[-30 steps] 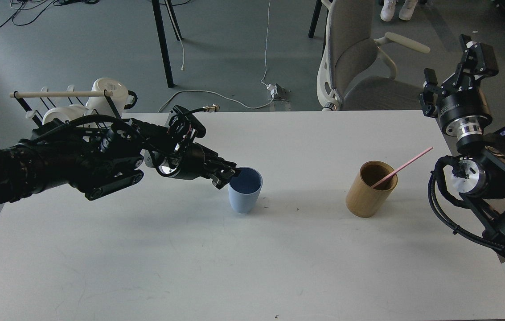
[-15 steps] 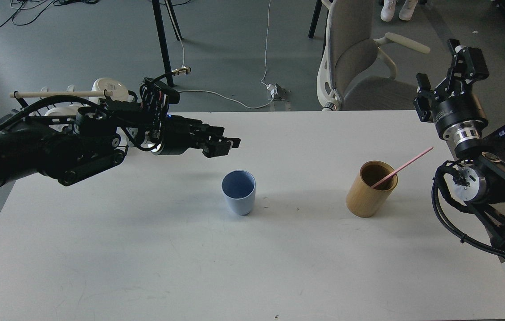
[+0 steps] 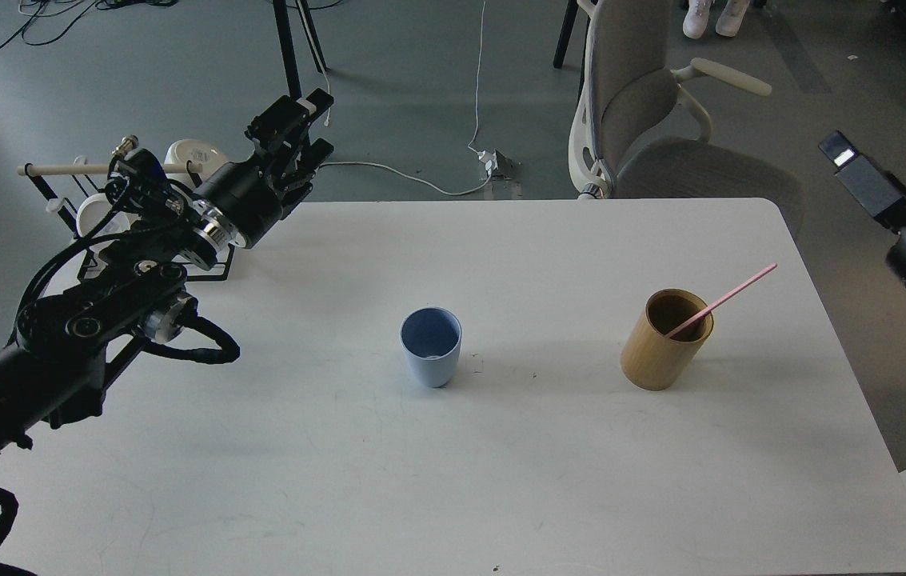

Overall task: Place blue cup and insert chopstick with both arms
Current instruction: 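Withdraw the left arm away from the cup toward the rack, then grasp the pink straw and pull it up out of the tan cup, then carry the pink straw over the blue cup with the right gripper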

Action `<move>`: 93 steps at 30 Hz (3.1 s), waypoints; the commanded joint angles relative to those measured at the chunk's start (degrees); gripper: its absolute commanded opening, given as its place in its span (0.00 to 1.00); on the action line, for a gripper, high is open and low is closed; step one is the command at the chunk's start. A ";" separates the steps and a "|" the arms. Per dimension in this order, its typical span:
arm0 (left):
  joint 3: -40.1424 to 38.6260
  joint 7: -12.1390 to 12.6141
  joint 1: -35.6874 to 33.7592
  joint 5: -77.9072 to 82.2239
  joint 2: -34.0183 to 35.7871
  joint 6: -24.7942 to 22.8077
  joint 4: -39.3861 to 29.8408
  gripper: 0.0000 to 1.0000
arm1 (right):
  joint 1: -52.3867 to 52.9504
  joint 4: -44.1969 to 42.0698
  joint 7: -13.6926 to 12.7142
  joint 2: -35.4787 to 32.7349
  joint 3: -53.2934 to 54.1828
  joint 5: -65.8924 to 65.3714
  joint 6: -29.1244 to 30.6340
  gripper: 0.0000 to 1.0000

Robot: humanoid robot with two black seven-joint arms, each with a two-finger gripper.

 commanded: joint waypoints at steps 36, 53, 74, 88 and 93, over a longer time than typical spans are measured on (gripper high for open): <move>-4.46 -0.01 2.65 -7.57 0.33 -10.65 0.83 0.92 | -3.62 -1.27 -0.01 9.02 -7.16 -0.70 -3.45 0.00; -4.37 -0.01 3.27 -7.57 -0.46 -10.65 3.12 0.92 | -3.70 12.60 -0.01 -5.90 3.47 2.02 -3.45 0.00; -4.11 -0.01 3.88 -7.57 -3.62 -10.73 13.75 0.93 | 35.74 0.33 -0.01 21.48 -32.63 2.11 2.14 0.00; -4.11 -0.01 4.06 -7.66 -3.80 -10.73 13.75 0.93 | 45.07 -4.43 -0.01 31.34 -44.51 -2.10 3.01 0.00; -4.11 -0.01 4.06 -7.66 -3.80 -10.73 13.75 0.93 | 44.99 -6.97 -0.01 33.89 -45.74 -2.72 2.93 0.00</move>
